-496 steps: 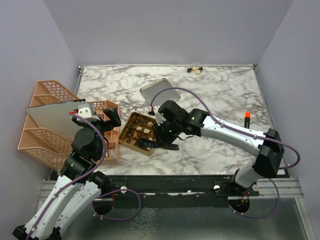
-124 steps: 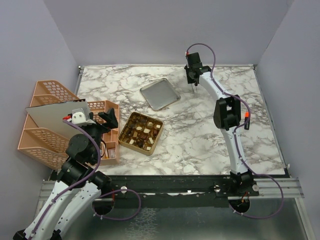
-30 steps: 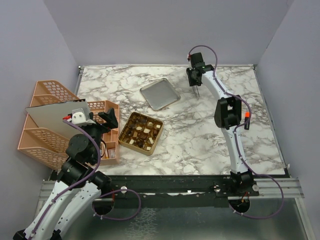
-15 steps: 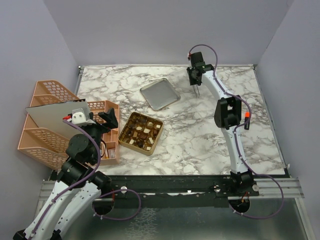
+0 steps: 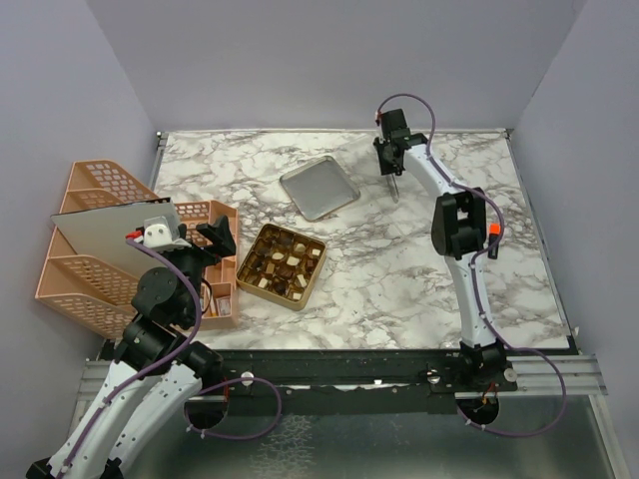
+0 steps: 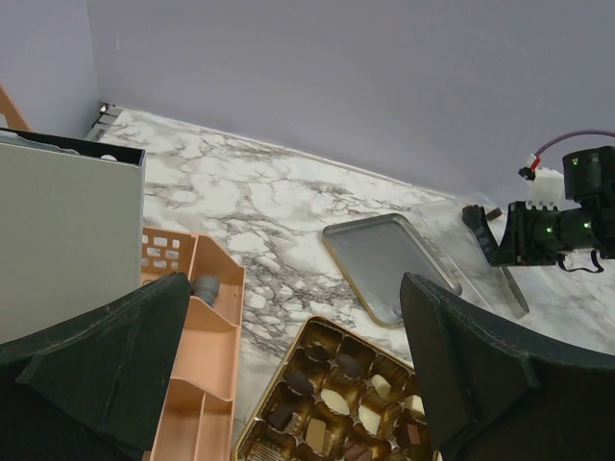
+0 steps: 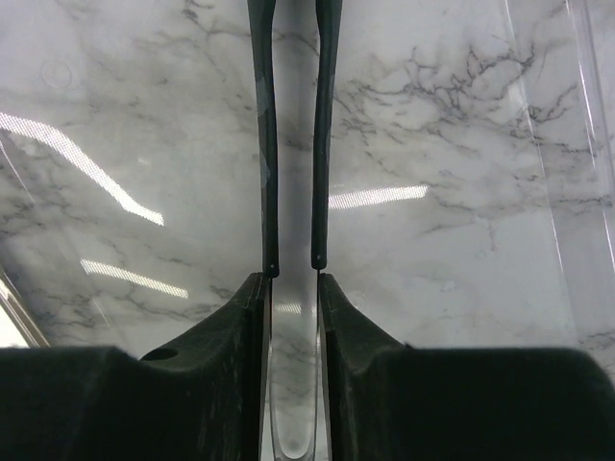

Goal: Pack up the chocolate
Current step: Pick up the fake chocolate from the plate.

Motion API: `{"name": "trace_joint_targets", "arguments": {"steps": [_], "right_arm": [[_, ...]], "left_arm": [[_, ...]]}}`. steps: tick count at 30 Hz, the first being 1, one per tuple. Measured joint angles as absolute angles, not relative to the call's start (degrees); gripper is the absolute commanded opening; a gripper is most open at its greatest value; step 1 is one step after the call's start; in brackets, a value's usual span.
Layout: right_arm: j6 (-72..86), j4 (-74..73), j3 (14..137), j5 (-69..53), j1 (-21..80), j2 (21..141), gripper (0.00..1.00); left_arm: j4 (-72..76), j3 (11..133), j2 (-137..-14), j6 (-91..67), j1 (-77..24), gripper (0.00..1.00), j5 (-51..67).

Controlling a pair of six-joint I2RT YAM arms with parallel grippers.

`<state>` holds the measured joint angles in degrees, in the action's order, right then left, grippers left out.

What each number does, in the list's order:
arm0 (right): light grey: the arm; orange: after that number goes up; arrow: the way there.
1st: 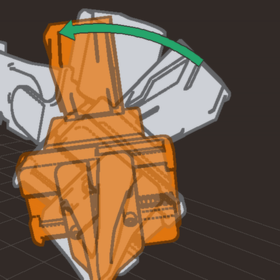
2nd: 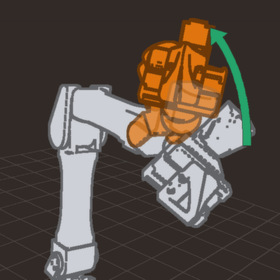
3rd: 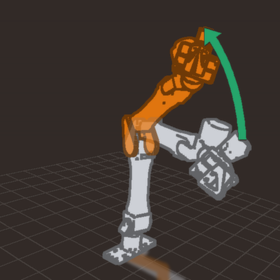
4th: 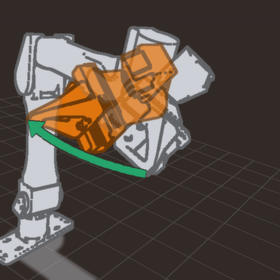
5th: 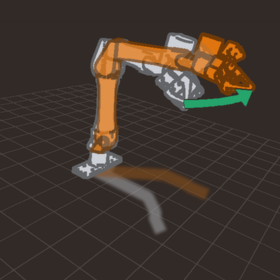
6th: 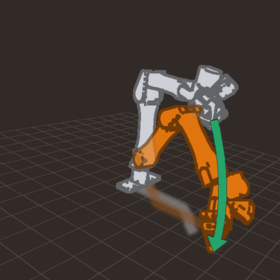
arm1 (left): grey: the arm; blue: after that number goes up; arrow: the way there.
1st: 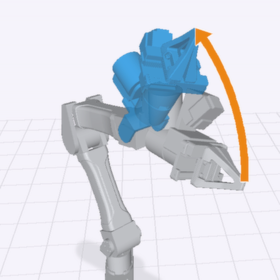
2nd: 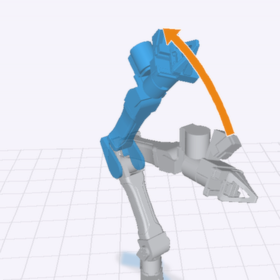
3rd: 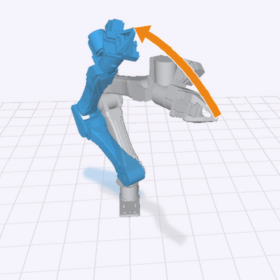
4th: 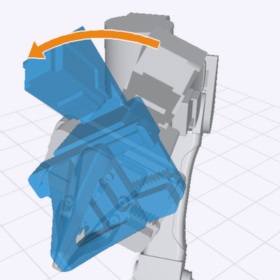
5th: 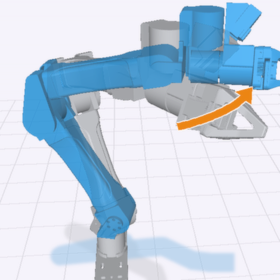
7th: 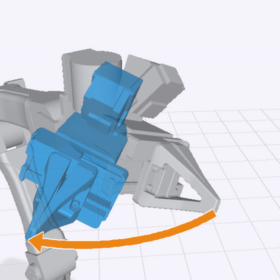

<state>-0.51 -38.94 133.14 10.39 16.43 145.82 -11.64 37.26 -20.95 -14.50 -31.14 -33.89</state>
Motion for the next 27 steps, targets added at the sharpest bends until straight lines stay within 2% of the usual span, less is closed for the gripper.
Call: {"name": "trace_joint_targets", "arguments": {"steps": [27], "right_arm": [[2.94,-35.44,109.73,6.35,16.43,125.47,0.22]], "left_arm": [[-11.66,37.26,-20.56,-14.50,-31.14,0.99,-33.87]]}}
